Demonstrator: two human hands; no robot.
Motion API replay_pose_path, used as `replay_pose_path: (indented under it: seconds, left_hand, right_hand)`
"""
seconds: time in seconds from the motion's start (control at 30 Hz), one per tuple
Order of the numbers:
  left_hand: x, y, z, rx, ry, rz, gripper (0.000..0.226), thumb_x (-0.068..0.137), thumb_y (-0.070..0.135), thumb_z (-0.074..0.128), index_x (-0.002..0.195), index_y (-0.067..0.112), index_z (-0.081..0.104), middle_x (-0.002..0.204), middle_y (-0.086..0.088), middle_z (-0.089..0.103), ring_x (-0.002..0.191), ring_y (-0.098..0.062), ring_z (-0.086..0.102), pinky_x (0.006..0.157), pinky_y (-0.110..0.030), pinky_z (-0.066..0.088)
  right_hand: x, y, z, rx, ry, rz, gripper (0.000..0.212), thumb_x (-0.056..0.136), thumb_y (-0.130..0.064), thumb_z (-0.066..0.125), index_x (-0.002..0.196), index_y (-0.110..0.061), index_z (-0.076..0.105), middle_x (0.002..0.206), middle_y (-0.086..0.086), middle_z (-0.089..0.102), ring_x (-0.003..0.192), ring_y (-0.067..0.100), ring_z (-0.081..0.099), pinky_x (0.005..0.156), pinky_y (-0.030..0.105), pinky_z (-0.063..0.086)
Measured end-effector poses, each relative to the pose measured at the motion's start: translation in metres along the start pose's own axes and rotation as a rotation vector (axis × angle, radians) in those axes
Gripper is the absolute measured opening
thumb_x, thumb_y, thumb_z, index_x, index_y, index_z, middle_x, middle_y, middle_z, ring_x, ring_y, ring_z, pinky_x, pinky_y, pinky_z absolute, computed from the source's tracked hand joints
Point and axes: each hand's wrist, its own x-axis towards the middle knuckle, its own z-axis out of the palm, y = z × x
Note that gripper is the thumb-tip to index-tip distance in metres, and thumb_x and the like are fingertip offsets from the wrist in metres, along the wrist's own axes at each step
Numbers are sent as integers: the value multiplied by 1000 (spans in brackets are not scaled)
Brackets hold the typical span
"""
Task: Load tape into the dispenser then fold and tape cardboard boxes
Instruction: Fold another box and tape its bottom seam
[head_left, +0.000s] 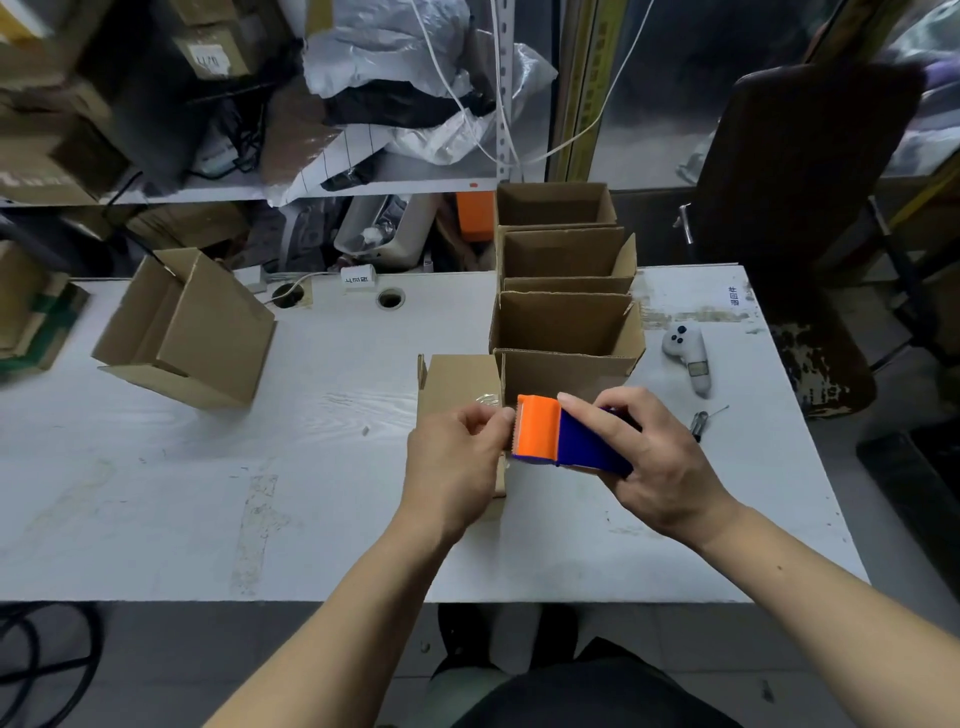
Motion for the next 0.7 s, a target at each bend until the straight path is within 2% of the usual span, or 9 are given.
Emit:
replay_pose_path:
  seconds: [0.07, 0.2, 0.3, 0.37, 0.4, 0.47, 0.53, 0.6, 0.7]
  left_hand:
    - [-2, -1, 1, 110, 62, 53, 27, 102, 37, 64, 78, 29, 75, 73, 16, 73, 74, -2, 66, 67, -20, 50]
    - [6, -5, -18, 103, 157, 55, 24, 100, 34, 66, 80, 28, 77, 76, 21, 77, 81, 3, 71, 82, -29, 55]
    - [8, -6, -27, 126, 185, 79, 21, 101, 32, 66, 86, 24, 78, 77, 20, 77, 80, 8, 70, 81, -23, 54]
    - [5, -5, -16, 230, 221, 162, 20, 102, 29, 64, 88, 22, 77, 78, 14, 78, 77, 2, 70, 72, -23, 52]
    - [3, -4, -8, 346, 249, 302, 20, 101, 24, 64, 85, 19, 75, 75, 8, 77, 73, -9, 71, 66, -28, 52]
    - [-7, 4, 13, 584, 230, 552, 12, 88, 14, 71, 76, 13, 69, 65, -5, 70, 57, -28, 64, 52, -29, 39]
    - [-8, 12, 24, 756, 165, 688, 14, 87, 10, 76, 76, 10, 67, 63, -9, 66, 54, -30, 59, 55, -29, 28]
    - [-4, 24, 19, 722, 109, 590, 17, 101, 22, 64, 91, 12, 72, 78, -7, 72, 69, -29, 62, 61, -31, 30]
    - [6, 26, 3, 597, -11, 321, 26, 107, 33, 55, 101, 21, 77, 93, 3, 76, 83, -15, 64, 64, -25, 41]
  right_hand:
    - [1, 1, -4, -59, 4, -46, 61, 93, -21, 64, 152, -11, 50, 124, 16, 55, 108, 28, 55, 80, 38, 58]
    - [-4, 20, -17, -163, 1, -99, 64, 91, -17, 63, 152, -12, 46, 124, 17, 52, 106, 29, 53, 79, 41, 57]
    - [-11, 31, -25, -251, -12, -107, 63, 91, -20, 62, 152, -11, 47, 123, 18, 53, 104, 30, 54, 75, 44, 57]
    - [-10, 22, -19, -327, -11, -119, 62, 92, -19, 66, 151, -10, 52, 119, 21, 58, 99, 32, 56, 73, 44, 54]
    - [-7, 15, -13, -364, -26, -105, 63, 90, -16, 71, 151, -10, 53, 115, 21, 59, 95, 33, 56, 71, 44, 51]
    - [0, 7, 5, -417, -235, 87, 74, 86, -15, 78, 153, -17, 49, 114, 17, 56, 94, 32, 55, 70, 40, 45]
    - [0, 19, 25, -434, -508, 374, 70, 88, -24, 75, 151, -28, 45, 118, 9, 51, 102, 30, 55, 77, 37, 49]
    - [-5, 36, 37, -248, -658, 608, 61, 92, -27, 69, 150, -33, 49, 114, 3, 46, 101, 25, 55, 83, 33, 49]
    - [-17, 45, 53, 192, -667, 787, 58, 92, -24, 72, 147, -33, 56, 101, -6, 47, 93, 13, 52, 83, 25, 39]
